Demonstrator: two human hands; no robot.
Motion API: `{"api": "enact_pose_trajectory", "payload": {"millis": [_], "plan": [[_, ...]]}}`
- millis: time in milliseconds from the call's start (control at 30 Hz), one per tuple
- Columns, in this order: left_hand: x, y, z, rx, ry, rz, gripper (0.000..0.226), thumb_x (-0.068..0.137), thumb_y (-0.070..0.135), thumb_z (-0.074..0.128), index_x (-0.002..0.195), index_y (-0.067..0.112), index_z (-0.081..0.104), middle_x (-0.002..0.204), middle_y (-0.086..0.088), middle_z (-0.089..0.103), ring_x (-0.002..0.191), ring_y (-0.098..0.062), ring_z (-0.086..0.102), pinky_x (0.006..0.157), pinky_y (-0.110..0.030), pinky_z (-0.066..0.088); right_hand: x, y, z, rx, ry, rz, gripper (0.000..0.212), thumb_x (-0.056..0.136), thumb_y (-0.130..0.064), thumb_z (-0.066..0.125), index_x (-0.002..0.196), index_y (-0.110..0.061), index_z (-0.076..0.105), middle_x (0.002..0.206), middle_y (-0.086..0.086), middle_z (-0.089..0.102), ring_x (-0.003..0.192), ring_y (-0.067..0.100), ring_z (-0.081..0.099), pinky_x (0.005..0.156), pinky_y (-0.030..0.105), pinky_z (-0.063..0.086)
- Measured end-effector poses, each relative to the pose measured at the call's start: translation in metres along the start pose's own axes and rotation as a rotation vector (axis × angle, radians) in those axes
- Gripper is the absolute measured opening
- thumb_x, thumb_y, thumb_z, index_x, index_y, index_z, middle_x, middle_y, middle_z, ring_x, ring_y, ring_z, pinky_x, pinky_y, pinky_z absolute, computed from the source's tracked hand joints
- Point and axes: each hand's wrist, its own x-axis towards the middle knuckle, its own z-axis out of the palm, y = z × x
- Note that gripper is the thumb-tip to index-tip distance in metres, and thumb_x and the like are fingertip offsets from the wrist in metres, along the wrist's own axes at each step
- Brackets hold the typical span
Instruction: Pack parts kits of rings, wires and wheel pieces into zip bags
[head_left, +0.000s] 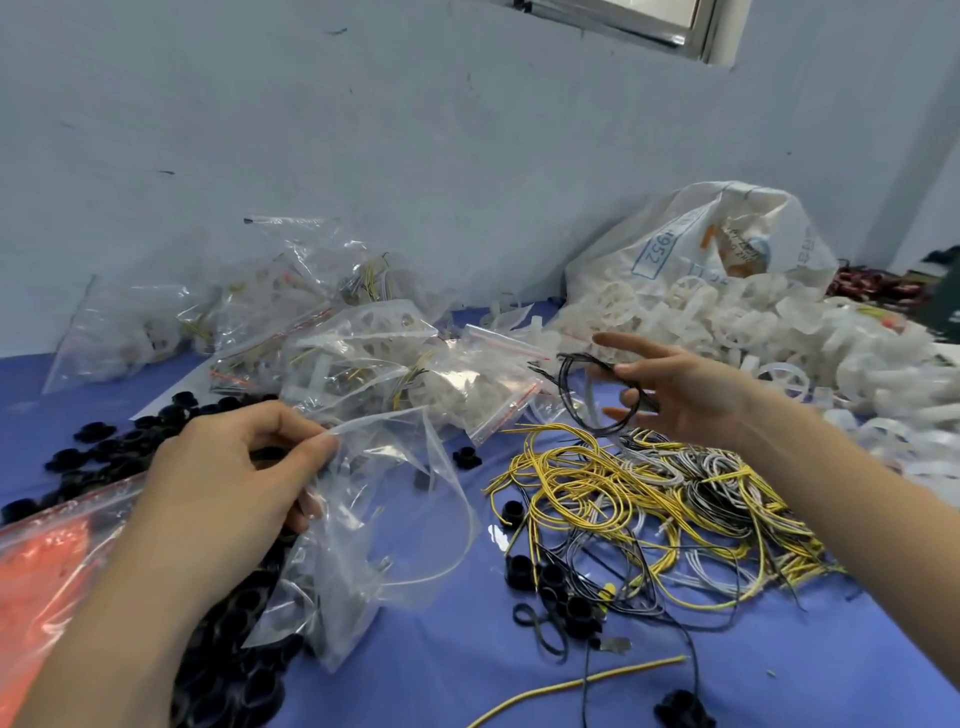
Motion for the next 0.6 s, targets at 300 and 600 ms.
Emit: {"api": "enact_pose_trajectory", "payload": {"millis": [300, 600], "plan": [[0.0, -0.002, 0.001, -0.025, 0.005, 0.016, 0.02, 0.083, 0.022, 0.073, 0.071, 0.038, 0.069, 0.047, 0.0, 0.063, 0.034, -0.007, 0.053, 0.04, -0.007, 0.037, -0.002, 0.052, 0.024, -1.041, 0.297, -0.273, 0.028, 0.09, -0.008, 0.056, 0.104, -0.027, 0.073, 0.121, -0.009, 0.058, 0.08, 0.019, 0.061, 0.07, 0.031, 0.049], [0.0, -0.001, 0.002, -0.002, -0.003, 0.005, 0.022, 0.083, 0.021, 0.073, 0.061, 0.023, 0.067, 0.049, 0.0, 0.065, 0.034, -0.008, 0.054, 0.04, -0.006, 0.037, -0.006, 0.12, 0.014, -1.428, 0.181, -0.146, 0.026, 0.082, -0.042, 0.067, 0.105, -0.029, 0.066, 0.105, -0.01, 0.056, 0.104, 0.012, 0.053, 0.094, 0.032, 0.033]]}}
